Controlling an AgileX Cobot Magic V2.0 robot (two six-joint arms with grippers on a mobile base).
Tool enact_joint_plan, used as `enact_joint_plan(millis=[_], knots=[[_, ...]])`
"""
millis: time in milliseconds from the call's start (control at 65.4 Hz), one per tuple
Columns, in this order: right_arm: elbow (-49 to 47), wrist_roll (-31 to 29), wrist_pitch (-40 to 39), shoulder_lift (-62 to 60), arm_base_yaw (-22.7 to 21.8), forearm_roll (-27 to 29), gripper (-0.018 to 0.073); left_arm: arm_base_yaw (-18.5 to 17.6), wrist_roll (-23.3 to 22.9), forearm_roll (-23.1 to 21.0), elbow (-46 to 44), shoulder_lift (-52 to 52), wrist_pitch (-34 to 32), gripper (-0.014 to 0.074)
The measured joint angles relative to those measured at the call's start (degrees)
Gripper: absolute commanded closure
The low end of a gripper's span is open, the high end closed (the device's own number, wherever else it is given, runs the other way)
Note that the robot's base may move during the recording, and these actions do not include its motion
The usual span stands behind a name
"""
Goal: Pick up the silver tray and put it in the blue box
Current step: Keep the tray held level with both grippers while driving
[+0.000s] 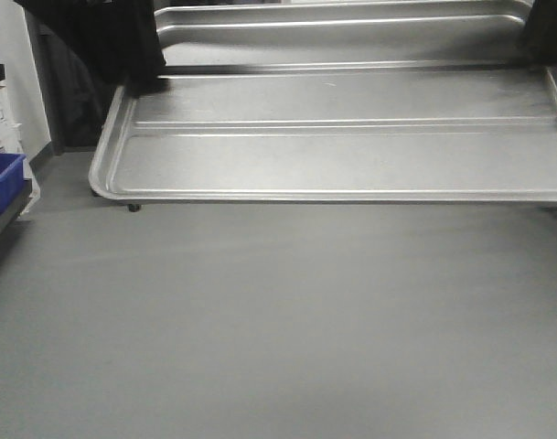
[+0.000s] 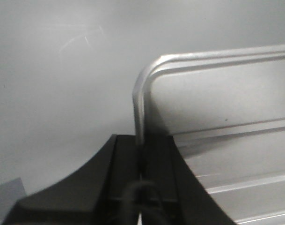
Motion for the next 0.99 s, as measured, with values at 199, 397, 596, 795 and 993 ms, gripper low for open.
enact_joint_plan(millis=[199, 397, 596, 795, 993], knots=[[0.0, 0.0, 0.0, 0.0, 0.0, 0.0, 0.05, 0.0, 0.0, 0.0, 0.0, 0.0, 0.0, 0.0701], [0.0, 0.0, 0.0, 0.0, 0.0, 0.0, 0.05, 0.0, 0.0, 0.0, 0.0, 0.0, 0.0, 0.0701], [0.0, 0.0, 0.0, 0.0, 0.0, 0.0, 0.05, 0.0, 0.0, 0.0, 0.0, 0.0, 0.0, 0.0701], [0.0, 0.0, 0.0, 0.0, 0.0, -0.02, 0.05, 0.0, 0.0, 0.0, 0.0, 0.0, 0.0, 0.0701], [0.0, 0.0, 0.0, 0.0, 0.0, -0.13, 0.05, 0.0, 0.0, 0.0, 0.0, 0.0, 0.0, 0.0701]])
